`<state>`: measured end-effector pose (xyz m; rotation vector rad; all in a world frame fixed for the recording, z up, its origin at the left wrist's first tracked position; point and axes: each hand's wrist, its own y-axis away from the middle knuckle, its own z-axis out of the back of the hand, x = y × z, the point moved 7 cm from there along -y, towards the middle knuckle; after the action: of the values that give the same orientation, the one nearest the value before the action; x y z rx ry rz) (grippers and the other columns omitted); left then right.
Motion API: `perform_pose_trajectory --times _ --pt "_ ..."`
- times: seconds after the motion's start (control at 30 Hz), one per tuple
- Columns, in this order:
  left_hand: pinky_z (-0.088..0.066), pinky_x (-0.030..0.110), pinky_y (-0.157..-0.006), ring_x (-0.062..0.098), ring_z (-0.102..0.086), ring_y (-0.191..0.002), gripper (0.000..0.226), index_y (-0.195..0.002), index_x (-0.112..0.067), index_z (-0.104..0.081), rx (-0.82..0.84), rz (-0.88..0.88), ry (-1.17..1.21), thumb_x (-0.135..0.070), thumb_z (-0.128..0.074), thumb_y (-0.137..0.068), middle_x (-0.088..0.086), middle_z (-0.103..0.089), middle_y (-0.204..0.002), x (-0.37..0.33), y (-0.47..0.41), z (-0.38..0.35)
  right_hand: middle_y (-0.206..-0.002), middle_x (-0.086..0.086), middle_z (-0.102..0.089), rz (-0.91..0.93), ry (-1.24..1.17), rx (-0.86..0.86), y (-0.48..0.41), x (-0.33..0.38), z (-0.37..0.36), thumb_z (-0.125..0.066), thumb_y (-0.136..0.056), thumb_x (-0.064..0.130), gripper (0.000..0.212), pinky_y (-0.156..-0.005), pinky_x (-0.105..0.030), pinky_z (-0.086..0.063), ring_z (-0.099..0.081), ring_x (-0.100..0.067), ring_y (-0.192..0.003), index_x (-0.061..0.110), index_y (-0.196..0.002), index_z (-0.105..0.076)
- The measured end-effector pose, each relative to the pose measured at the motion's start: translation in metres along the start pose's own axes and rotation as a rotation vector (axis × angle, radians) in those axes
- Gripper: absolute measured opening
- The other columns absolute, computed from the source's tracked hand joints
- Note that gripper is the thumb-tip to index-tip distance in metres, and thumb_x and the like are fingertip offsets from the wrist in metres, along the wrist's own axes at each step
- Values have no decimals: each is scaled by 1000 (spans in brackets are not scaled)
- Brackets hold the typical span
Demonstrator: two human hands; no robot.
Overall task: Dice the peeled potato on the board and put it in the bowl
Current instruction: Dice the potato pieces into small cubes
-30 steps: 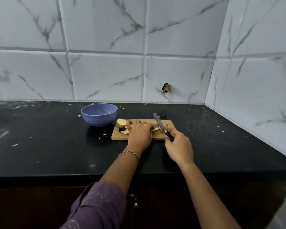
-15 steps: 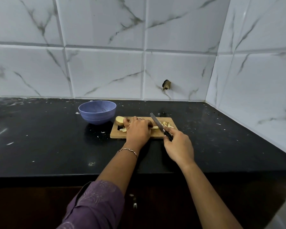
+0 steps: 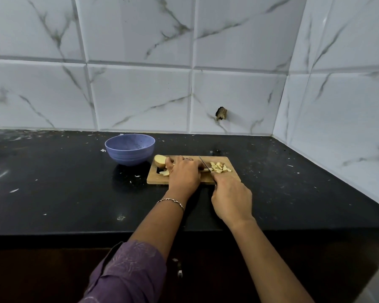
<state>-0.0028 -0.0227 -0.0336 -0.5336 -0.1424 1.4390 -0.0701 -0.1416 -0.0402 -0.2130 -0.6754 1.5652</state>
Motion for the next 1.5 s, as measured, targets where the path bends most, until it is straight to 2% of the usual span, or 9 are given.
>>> perform_pose_trajectory --times 0.27,0.57,0.73,0.87,1.0,1.1,1.2,1.3,1.5 --pt "-14 54 -110 23 -43 -125 30 -119 -34 -66 15 -4 -10 -22 -45 -100 -2 -64 -122 -1 1 0 -112 9 -66 7 -56 -45 1 -1 6 -51 -97 16 43 -77 -31 -51 -64 -15 -98 31 -138 -55" --pt "-14 55 -110 23 -43 -125 30 -118 -33 -66 16 0 -2 -22 -45 -100 -1 -63 -121 -1 0 0 -110 9 -67 1 -91 5 1 -1 4 -53 -97 18 36 -78 -31 -52 -64 -14 -97 30 -130 -60" --pt "-14 53 -109 23 -43 -124 31 -118 -33 -66 10 6 1 -20 -44 -99 -1 -64 -120 0 -1 -1 -105 7 -67 -32 -94 45 -2 -5 0 -53 -96 20 30 -72 -30 -47 -65 -17 -94 30 -122 -63" --pt "-14 53 -108 22 -44 -124 32 -119 -34 -65 12 1 4 -21 -44 -100 -1 -63 -120 0 -1 -1 -102 7 -68 -12 -42 23 -2 0 1 -52 -95 18 31 -72 -32 -51 -65 -17 -91 30 -122 -63" --pt "-14 54 -108 22 -44 -122 33 -120 -36 -66 1 -3 13 -21 -44 -100 -3 -64 -119 1 -1 -2 -96 8 -67 17 27 -10 0 4 3 -52 -93 11 29 -67 -32 -51 -65 -17 -85 29 -112 -62" --pt "-15 54 -109 23 -44 -123 32 -118 -36 -67 3 -5 15 -21 -45 -100 -3 -64 -120 1 -1 -2 -100 7 -67 -11 4 -39 0 1 6 -52 -94 11 34 -67 -31 -48 -66 -18 -88 29 -120 -62" --pt "-14 53 -112 22 -46 -122 30 -117 -33 -68 -4 5 -5 -19 -49 -99 -3 -66 -115 2 -1 -1 -101 5 -68 -74 -85 -59 1 -5 11 -54 -96 18 37 -74 -35 -51 -66 -20 -92 31 -130 -59" --pt "-14 52 -112 21 -50 -117 25 -111 -31 -69 -40 20 2 -19 -52 -97 -3 -68 -106 5 -2 -1 -108 2 -67 -99 -171 -15 1 -7 14 -55 -98 22 37 -81 -34 -51 -64 -21 -100 32 -133 -57" --pt "-18 52 -112 21 -52 -115 23 -110 -30 -69 -55 34 12 -20 -52 -98 -2 -68 -105 5 -2 1 -111 7 -68 -34 -165 10 3 -2 14 -56 -97 22 36 -79 -29 -50 -65 -15 -100 33 -131 -60"
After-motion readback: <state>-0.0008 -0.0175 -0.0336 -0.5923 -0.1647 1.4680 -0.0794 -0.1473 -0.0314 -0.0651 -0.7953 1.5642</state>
